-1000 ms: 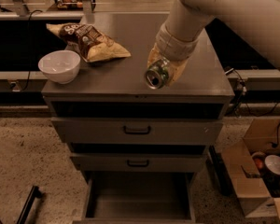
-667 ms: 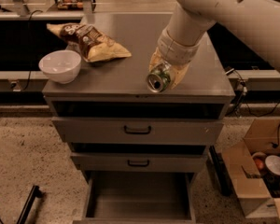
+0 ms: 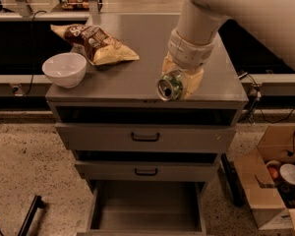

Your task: Place green can into bottom drawer

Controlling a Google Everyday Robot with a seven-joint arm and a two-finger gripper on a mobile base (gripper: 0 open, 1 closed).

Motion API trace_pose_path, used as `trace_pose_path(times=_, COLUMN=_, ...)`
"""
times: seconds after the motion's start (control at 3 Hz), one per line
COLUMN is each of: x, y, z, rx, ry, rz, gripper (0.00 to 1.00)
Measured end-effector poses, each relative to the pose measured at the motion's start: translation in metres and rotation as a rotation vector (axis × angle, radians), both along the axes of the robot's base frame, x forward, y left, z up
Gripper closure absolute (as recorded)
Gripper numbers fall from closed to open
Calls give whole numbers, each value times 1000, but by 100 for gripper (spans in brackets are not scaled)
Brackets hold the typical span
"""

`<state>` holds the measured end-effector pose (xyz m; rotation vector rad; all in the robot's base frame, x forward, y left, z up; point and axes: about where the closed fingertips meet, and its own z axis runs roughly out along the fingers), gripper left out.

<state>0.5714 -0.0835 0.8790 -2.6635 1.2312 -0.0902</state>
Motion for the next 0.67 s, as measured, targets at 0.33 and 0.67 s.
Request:
trace_pose_path(times=0.33, x=-47, y=-13, z=17, rx=-21, ry=91, rz=-149, gripper=100)
trace_pose_path(times=0.67, x=-103, y=-8, z=21, rx=29, ry=153, rz=-181, gripper=100)
